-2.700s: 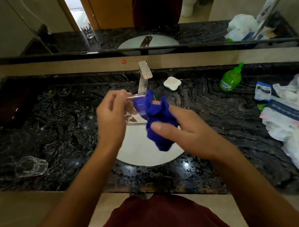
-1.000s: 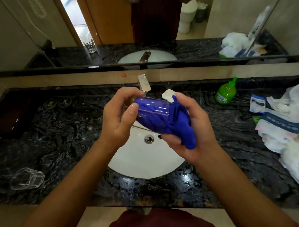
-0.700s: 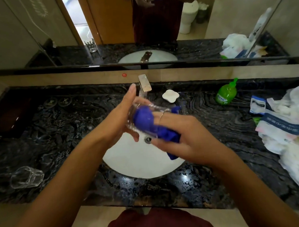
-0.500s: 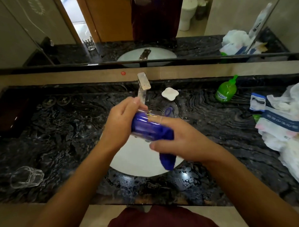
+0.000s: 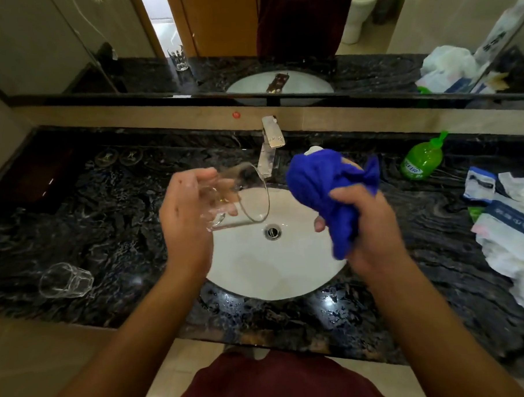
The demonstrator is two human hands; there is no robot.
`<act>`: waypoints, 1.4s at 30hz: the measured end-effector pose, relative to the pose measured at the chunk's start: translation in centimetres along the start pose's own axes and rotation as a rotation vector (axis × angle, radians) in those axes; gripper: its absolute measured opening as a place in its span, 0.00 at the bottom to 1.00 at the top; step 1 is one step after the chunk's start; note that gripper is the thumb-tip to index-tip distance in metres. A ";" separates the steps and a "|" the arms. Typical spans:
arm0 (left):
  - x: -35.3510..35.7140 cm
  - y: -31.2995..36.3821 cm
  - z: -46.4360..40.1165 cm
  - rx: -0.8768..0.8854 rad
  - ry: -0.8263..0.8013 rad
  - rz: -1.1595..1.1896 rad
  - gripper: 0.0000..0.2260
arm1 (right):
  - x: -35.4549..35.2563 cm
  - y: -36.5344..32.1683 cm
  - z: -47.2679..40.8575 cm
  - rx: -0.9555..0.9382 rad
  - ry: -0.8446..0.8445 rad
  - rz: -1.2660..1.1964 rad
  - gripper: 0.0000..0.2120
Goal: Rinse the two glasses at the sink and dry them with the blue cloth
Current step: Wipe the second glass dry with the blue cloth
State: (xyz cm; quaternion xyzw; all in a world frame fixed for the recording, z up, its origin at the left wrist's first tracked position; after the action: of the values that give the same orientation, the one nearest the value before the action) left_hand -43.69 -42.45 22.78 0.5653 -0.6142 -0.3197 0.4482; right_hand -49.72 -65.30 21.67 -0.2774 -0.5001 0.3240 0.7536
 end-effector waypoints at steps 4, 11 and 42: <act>-0.6 -3.4 2.7 -0.636 0.194 0.231 0.16 | 3.0 2.3 0.3 -0.302 -0.095 0.645 0.26; -4.7 -4.9 4.7 -0.982 0.021 0.280 0.12 | 11.0 4.5 0.4 -0.497 -0.657 1.562 0.09; -27.7 -10.3 1.9 -0.988 0.328 0.197 0.21 | 22.0 24.5 -12.1 0.080 -0.653 1.143 0.35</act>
State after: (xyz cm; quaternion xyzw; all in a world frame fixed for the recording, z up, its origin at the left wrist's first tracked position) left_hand -42.39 -17.12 7.53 0.2690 -0.3622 -0.4350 0.7793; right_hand -37.19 -34.00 11.92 -0.3583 -0.4645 0.7590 0.2824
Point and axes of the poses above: each hand's wrist, its own z-axis away from the middle knuckle, its own x-axis out of the palm, y = z × x, the point moved 5 cm from there along -z, towards the middle knuckle, and after that the axes turned 11 degrees about x, right-handed, at the moved point
